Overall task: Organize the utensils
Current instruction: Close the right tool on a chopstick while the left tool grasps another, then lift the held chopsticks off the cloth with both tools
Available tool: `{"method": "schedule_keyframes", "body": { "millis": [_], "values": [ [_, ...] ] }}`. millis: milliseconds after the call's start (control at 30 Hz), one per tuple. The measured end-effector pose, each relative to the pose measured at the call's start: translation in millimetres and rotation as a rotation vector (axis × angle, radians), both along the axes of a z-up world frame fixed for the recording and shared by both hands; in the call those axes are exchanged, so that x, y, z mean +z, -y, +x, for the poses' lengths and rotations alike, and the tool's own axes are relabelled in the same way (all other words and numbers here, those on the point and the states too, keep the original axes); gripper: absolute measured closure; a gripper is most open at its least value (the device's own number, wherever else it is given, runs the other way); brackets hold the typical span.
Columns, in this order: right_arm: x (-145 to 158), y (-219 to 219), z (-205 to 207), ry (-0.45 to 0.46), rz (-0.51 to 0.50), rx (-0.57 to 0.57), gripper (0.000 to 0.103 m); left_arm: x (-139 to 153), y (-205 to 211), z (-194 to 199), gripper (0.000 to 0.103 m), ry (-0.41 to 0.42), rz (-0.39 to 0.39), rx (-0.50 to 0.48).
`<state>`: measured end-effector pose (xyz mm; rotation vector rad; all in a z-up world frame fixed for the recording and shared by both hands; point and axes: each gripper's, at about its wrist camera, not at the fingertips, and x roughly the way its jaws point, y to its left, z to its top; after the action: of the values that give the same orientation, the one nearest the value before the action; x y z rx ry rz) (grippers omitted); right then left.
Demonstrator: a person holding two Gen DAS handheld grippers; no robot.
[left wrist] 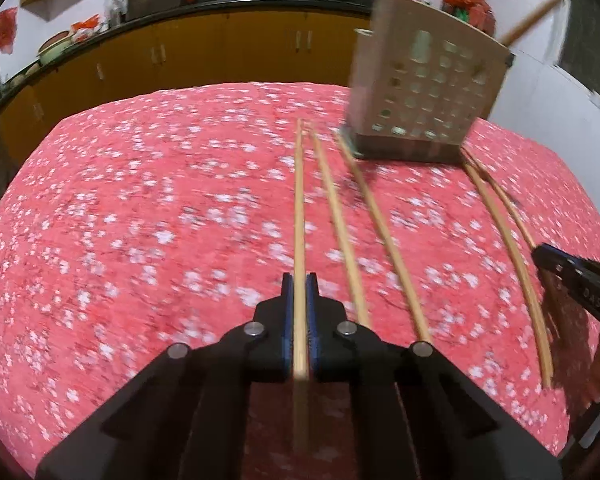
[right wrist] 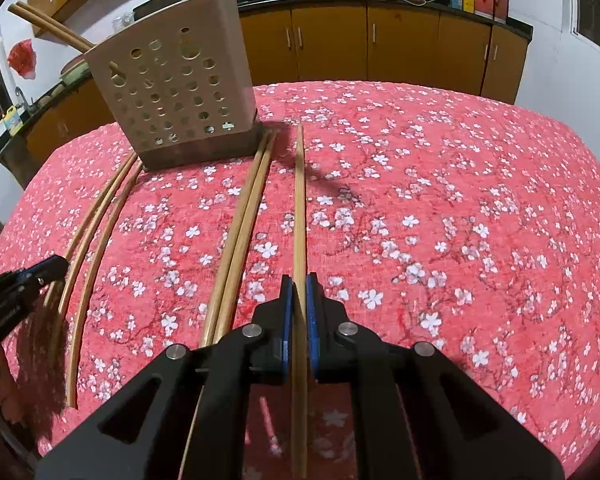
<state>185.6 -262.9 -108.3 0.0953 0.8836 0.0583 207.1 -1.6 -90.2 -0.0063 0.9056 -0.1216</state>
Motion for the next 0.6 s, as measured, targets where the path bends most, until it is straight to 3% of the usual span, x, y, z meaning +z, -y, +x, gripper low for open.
{"method": "schedule_keyframes", "body": {
  "millis": [167, 600],
  "values": [
    [-1, 8, 15, 0.011, -0.013, -0.037, 0.095, 0, -30, 15, 0.095, -0.001, -0.015, 0.07],
    [-3, 16, 22, 0.03, 0.004, -0.053, 0.095, 2, -50, 12, 0.094, 0.008, -0.074, 0.073]
  ]
}}
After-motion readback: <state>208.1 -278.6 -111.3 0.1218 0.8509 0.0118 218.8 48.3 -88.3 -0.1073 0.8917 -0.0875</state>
